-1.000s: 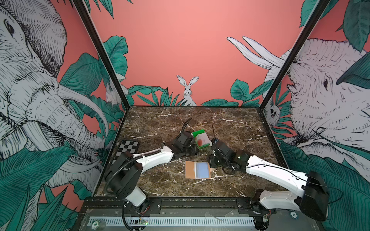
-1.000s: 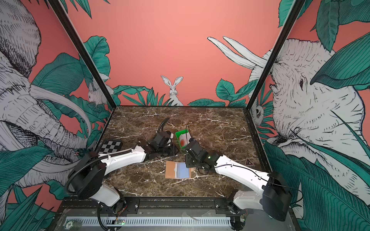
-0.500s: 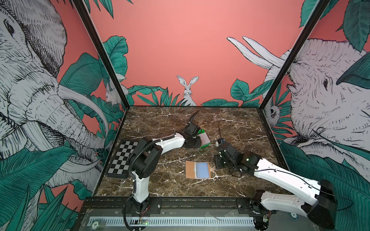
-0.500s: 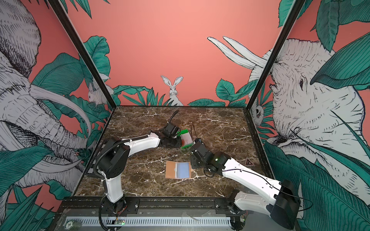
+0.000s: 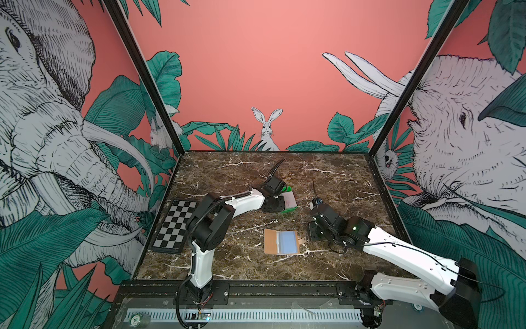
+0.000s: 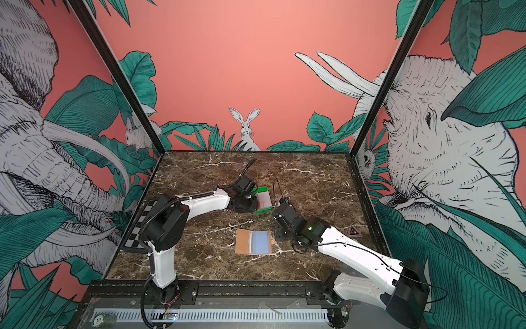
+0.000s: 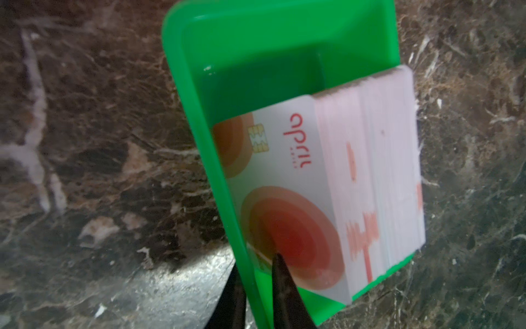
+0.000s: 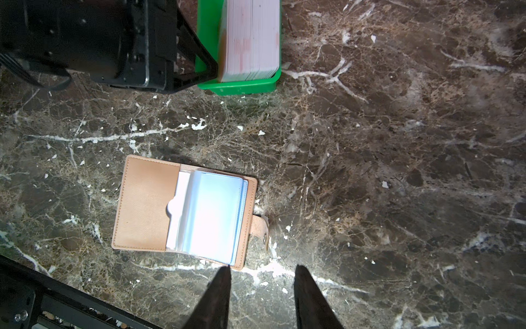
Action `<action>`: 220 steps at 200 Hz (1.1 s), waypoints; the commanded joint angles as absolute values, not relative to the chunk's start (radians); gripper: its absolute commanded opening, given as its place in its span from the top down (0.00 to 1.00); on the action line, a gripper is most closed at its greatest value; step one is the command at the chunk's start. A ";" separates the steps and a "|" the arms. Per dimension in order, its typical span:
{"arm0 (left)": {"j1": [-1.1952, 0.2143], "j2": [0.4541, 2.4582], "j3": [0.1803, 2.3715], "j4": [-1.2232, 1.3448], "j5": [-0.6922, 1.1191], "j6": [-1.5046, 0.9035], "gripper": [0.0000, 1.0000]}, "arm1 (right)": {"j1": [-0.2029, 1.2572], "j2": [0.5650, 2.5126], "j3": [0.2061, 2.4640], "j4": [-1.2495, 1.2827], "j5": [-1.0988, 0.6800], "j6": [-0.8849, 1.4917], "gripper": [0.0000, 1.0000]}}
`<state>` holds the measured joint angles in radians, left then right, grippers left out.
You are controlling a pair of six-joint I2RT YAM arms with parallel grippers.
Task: Insert credit cards into a card holder
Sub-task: Move the storage box to the center of the table.
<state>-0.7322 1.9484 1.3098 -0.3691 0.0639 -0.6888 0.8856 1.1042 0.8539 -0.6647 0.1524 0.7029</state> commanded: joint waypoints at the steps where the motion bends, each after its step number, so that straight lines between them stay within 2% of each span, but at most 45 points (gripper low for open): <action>1: -0.729 1.888 1.280 -0.449 0.034 -0.658 0.85 | 0.878 1.098 0.839 -0.666 0.174 0.708 0.63; 84: -0.743 1.731 1.099 -0.398 0.059 -0.724 0.88 | 0.877 1.136 0.826 -0.634 0.152 0.706 0.63; 159: -0.809 1.702 1.032 -0.323 0.048 -0.828 0.86 | 0.877 1.144 0.810 -0.611 0.136 0.711 0.63; 220: -0.825 1.662 1.026 -0.327 0.039 -0.833 0.76 | 0.877 1.136 0.804 -0.610 0.128 0.708 0.63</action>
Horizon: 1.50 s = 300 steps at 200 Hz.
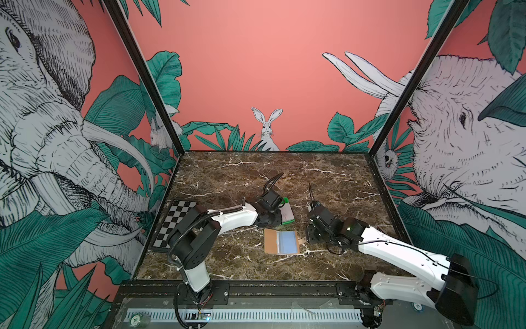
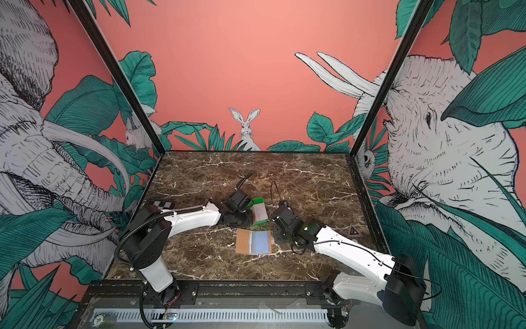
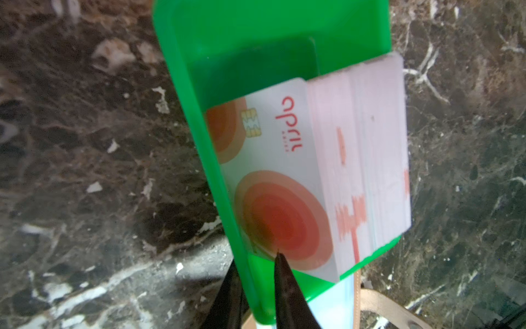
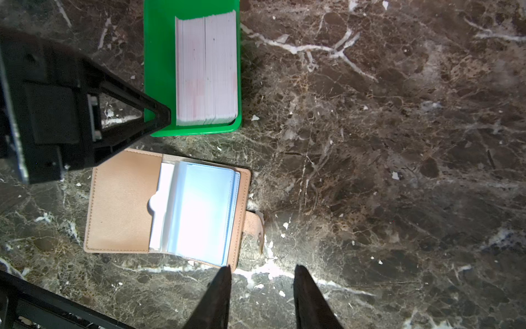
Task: Insert credit cards into a card holder
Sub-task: Move the storage box to the center of the table, then pick up the credit card from the storage box.
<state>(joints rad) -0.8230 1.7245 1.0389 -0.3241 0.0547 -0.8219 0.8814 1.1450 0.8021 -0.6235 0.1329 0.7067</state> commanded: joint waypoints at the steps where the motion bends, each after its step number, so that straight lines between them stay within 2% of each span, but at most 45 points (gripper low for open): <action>1: -0.824 1.658 1.025 -0.328 0.037 -0.832 0.76 | 0.877 1.136 0.805 -0.609 0.127 0.707 0.63; 15: -0.825 1.624 1.015 -0.338 0.020 -0.820 0.74 | 0.877 1.142 0.818 -0.599 0.118 0.698 0.63; 32: -0.817 1.581 1.001 -0.339 0.028 -0.809 0.73 | 0.870 1.163 0.832 -0.573 0.089 0.681 0.55; 71: -0.789 1.531 0.967 -0.305 0.074 -0.779 0.72 | 0.818 1.252 0.882 -0.492 -0.009 0.617 0.45; 97: -0.774 1.509 0.938 -0.256 0.109 -0.773 0.72 | 0.782 1.338 0.950 -0.491 -0.046 0.569 0.29; 125: -0.764 1.479 0.897 -0.183 0.139 -0.771 0.73 | 0.747 1.444 1.016 -0.471 -0.083 0.532 0.22; 169: -0.757 1.437 0.842 -0.117 0.155 -0.758 0.76 | 0.714 1.584 1.107 -0.445 -0.126 0.492 0.20; 197: -0.745 1.419 0.793 -0.045 0.186 -0.759 0.81 | 0.701 1.684 1.160 -0.436 -0.148 0.478 0.20; 255: -0.730 1.417 0.757 0.024 0.239 -0.752 0.85 | 0.684 1.784 1.220 -0.428 -0.165 0.468 0.15; 300: -0.721 1.450 0.786 0.020 0.248 -0.739 0.89 | 0.684 1.836 1.258 -0.436 -0.180 0.456 0.16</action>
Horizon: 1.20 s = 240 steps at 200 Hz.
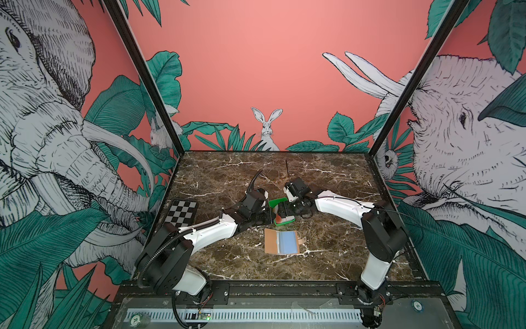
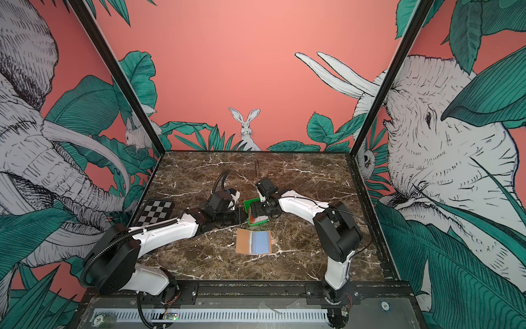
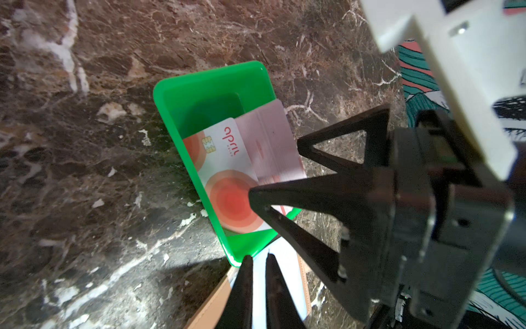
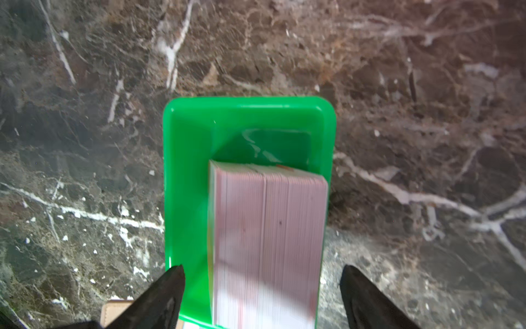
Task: Insert credit cards into a card holder
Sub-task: Pick up the credit card from the storage box.
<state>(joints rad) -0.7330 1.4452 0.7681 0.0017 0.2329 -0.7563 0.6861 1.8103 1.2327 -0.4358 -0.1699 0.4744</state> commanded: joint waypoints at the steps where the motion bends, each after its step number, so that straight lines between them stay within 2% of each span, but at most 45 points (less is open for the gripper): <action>1: -0.721 1.451 0.786 0.020 0.248 -0.738 0.89 | 0.684 1.838 1.259 -0.437 -0.180 0.455 0.16; 86: -0.672 1.563 0.873 0.009 0.274 -0.717 0.91 | 0.682 1.872 1.259 -0.437 -0.193 0.449 0.17; 240: -0.667 1.733 0.934 0.048 0.287 -0.717 0.92 | 0.648 1.785 1.197 -0.445 -0.173 0.444 0.24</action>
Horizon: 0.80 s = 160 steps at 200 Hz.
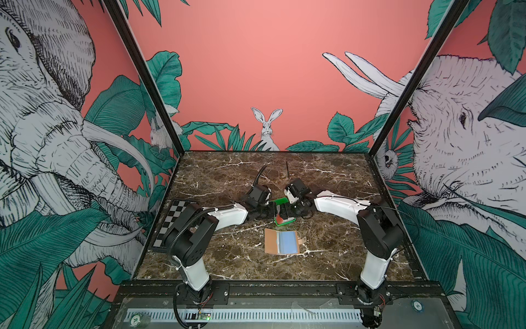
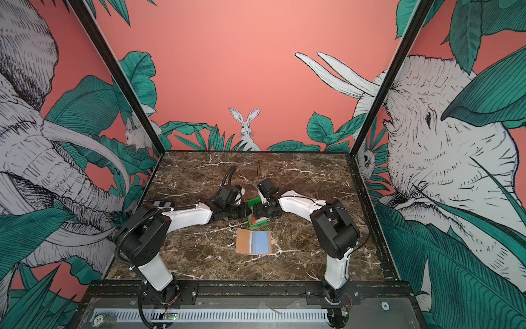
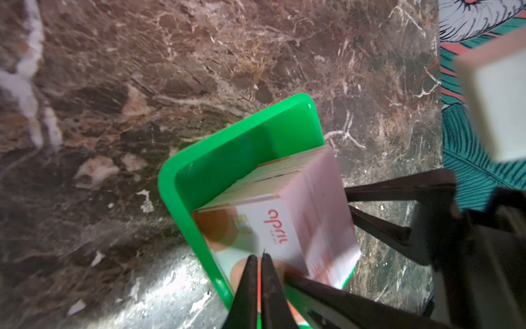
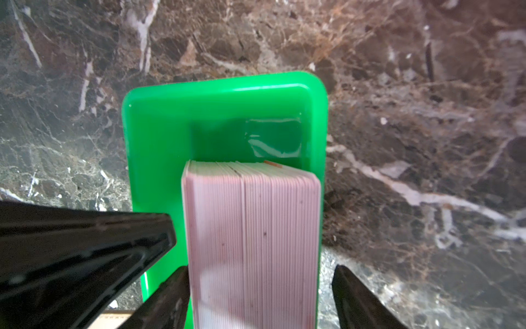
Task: Insert credit cards into a card holder
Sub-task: Pick up the credit card from the storage box.
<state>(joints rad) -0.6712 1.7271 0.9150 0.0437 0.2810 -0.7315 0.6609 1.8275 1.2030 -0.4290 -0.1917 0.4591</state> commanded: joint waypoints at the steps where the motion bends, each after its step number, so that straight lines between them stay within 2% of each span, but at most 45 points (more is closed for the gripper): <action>1: -0.666 1.734 0.934 0.048 0.288 -0.716 0.92 | 0.648 1.786 1.197 -0.445 -0.173 0.444 0.24; 140: -0.666 1.777 0.919 0.075 0.325 -0.726 0.90 | 0.632 1.705 1.178 -0.464 -0.192 0.447 0.26; 160: -0.666 1.780 0.920 0.077 0.327 -0.728 0.90 | 0.633 1.671 1.156 -0.450 -0.207 0.468 0.31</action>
